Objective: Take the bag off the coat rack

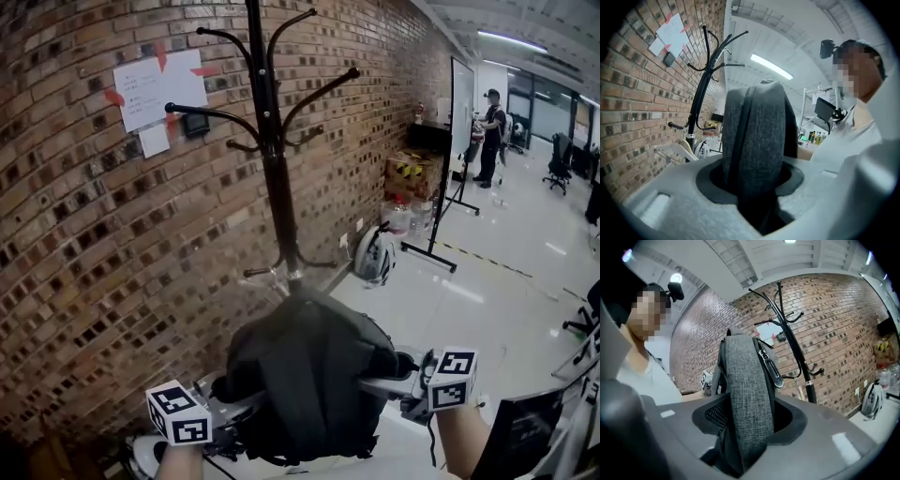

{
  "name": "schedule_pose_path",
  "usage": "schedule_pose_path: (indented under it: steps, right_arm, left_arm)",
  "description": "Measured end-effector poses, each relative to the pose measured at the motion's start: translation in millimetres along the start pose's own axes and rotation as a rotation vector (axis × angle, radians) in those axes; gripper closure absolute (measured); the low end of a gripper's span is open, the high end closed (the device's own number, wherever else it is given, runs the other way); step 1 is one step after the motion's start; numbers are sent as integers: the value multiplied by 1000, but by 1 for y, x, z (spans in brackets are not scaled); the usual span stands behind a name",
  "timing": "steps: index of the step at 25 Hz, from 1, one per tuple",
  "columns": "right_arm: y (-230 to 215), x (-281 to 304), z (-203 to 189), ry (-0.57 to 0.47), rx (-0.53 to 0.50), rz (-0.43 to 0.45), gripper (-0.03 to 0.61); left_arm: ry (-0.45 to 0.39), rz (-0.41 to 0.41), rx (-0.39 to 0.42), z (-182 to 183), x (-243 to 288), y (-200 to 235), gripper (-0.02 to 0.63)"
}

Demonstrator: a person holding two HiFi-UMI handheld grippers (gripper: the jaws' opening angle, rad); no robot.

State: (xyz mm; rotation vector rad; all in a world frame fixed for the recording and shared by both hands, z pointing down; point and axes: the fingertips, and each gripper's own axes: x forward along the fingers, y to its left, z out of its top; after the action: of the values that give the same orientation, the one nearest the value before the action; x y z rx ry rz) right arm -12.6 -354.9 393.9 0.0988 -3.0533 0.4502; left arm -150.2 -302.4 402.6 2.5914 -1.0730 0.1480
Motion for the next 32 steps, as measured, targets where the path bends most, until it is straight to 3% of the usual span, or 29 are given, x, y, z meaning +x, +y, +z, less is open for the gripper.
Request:
schedule_pose_path:
  steps: [9, 14, 23, 32]
  right_arm:
    - [90, -10, -26, -26, -23, -2, 364]
    - [166, -7, -48, -47, -28, -22, 359]
    - [295, -6, -106, -32, 37, -50, 357]
    - [365, -19, -137, -53, 43, -86, 357]
  left_arm:
    - [-34, -21, 10, -35, -55, -61, 449]
    - [-22, -19, 36, -57, -114, -108, 449]
    - [18, -19, -6, -120, -209, -189, 449]
    - [34, -42, 11, -151, -249, -241, 449]
